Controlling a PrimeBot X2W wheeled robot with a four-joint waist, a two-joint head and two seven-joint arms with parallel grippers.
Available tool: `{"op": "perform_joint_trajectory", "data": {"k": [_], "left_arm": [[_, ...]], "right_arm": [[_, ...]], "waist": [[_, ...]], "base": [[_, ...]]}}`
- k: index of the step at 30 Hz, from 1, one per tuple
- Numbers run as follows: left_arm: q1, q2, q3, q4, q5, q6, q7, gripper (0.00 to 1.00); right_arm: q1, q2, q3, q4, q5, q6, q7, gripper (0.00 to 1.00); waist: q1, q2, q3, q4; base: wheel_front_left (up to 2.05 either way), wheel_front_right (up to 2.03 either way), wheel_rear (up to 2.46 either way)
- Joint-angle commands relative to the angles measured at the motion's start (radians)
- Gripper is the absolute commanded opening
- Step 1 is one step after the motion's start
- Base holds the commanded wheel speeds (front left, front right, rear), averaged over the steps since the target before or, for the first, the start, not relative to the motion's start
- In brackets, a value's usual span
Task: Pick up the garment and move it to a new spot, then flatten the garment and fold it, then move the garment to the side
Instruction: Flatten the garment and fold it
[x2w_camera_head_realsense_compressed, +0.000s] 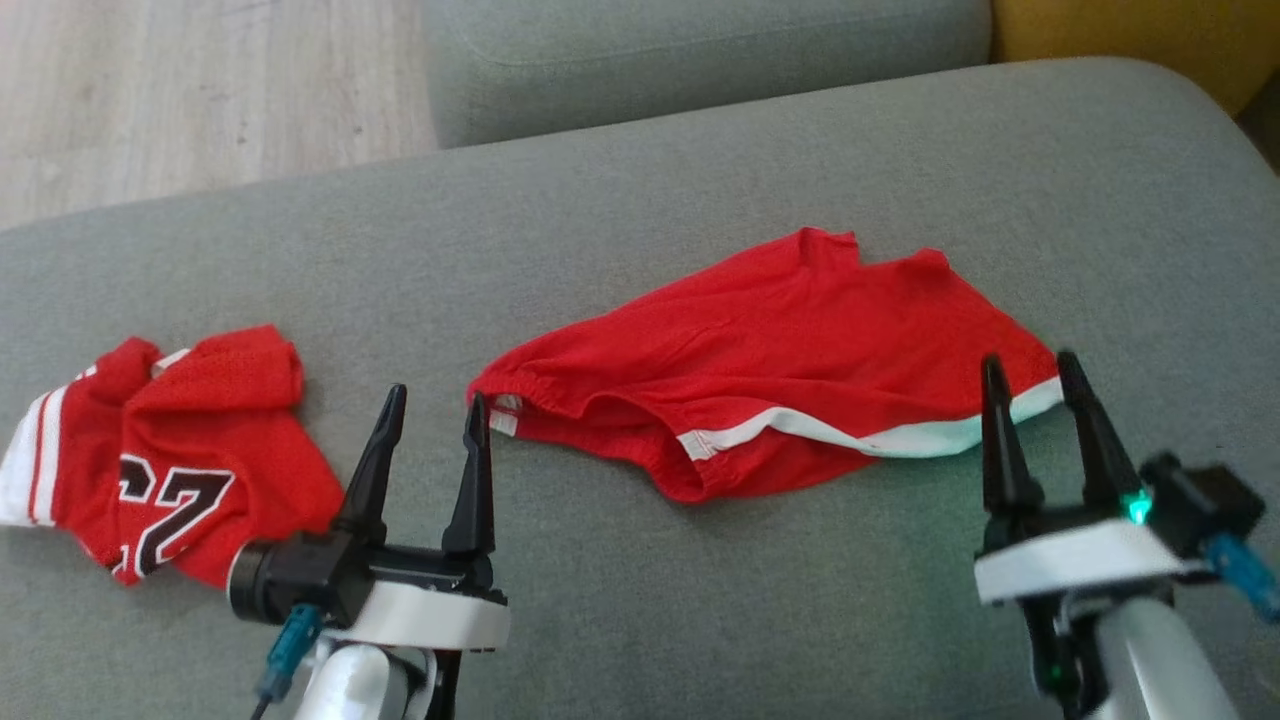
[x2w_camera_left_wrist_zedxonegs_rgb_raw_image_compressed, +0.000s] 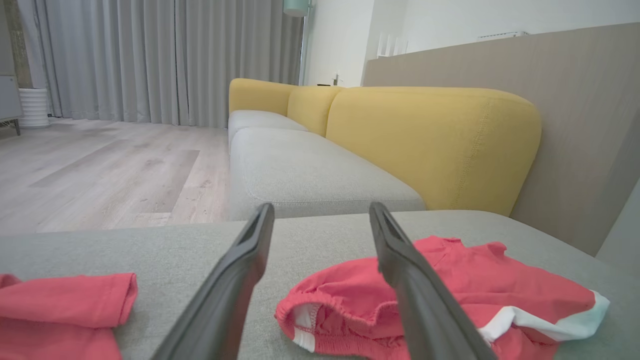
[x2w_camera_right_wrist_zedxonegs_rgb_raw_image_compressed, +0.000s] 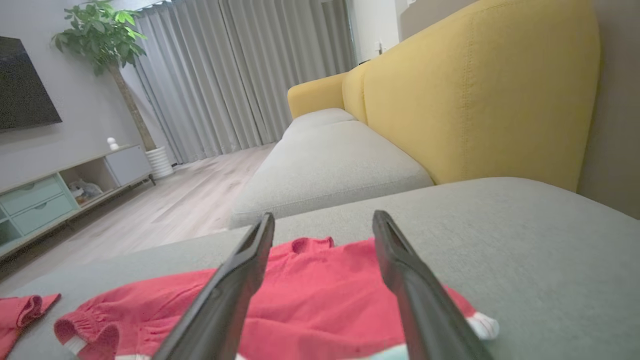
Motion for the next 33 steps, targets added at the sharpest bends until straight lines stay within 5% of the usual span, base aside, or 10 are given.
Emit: {"op": "perform_joint_trajectory", "data": {"k": [1,14,20,33], "left_arm": [[-0.040,0.000,0.026,-0.028,-0.006,-0.001,-0.005,1.00],[-0.097,-0.001,-0.069,0.030,-0.027,-0.030,0.004,1.00],[-0.150,-0.001,-0.203,0.071,-0.140,-0.054,0.144,1.00],[-0.206,-0.001,-0.365,0.079,-0.271,-0.028,0.313,1.00]], "right_arm": [[-0.020,0.003,0.016,-0.049,-0.015,-0.001,-0.011,1.00],[0.018,0.028,-0.025,-0.162,-0.009,-0.001,-0.011,1.00],[0.014,0.028,-0.022,-0.171,-0.027,-0.001,-0.011,1.00],[-0.011,0.028,-0.020,-0.159,-0.012,-0.001,-0.011,1.00]], "waist": [[0.0000,0.0000,0.005,-0.004],[0.0000,0.0000,0.030,0.001],[0.0000,0.0000,0.064,-0.010],[0.0000,0.0000,0.107,-0.082]], "base": [[0.00,0.00,0.00],[0.00,0.00,0.00],[0.00,0.00,0.00],[0.00,0.00,0.00]]}}
